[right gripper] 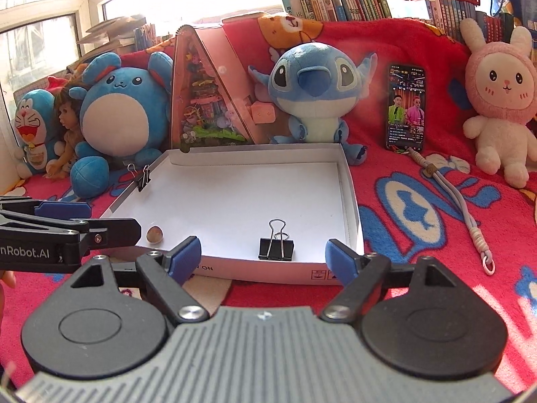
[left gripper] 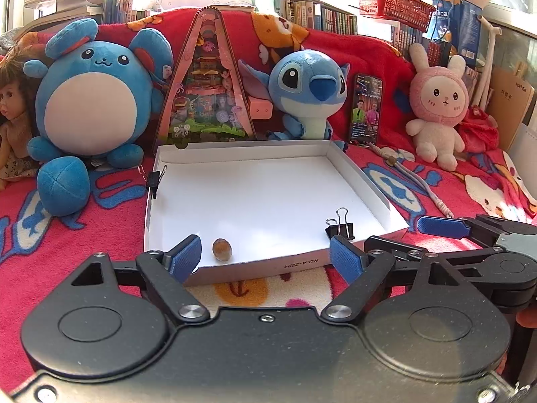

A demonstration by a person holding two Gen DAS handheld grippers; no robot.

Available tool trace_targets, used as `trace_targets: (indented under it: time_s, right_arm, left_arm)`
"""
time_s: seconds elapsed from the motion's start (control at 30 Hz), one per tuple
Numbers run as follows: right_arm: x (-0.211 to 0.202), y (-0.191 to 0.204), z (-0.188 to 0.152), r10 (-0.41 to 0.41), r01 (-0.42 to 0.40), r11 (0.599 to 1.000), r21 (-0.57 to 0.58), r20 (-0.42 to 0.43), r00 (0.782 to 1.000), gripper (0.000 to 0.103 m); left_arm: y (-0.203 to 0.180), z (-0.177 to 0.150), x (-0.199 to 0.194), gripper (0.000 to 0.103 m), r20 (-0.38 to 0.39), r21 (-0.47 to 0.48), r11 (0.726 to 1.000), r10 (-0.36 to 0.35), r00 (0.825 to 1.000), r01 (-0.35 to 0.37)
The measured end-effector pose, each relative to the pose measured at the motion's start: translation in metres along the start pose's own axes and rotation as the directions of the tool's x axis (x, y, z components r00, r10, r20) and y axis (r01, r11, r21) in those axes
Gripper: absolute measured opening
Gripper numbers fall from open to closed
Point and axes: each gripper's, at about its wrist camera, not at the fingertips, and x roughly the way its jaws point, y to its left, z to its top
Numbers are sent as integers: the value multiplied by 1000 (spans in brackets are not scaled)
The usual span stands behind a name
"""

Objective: Organize rigid objects
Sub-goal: 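Withdraw both open grippers from the box back toward the remaining items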

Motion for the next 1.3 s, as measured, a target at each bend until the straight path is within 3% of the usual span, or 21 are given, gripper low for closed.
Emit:
trace_targets:
  time_s: [0.33, 0.7, 1.3]
  right_arm:
    - [-35, 17, -29, -57, 69, 990, -120, 101, 993, 99]
    - [-53, 17, -52, -49, 60, 993, -101, 111, 993, 103]
    - [-62, 26, -89, -83, 93, 993, -72, 126, 989, 103]
  left_arm:
    - [-14, -29, -34, 87, 62, 50, 999, -7, 998, 4]
    - [-14, -61, -53, 89, 86, 32, 999, -1, 996, -1]
    - [-1, -103, -59, 90, 62, -80, 997, 8, 998, -3]
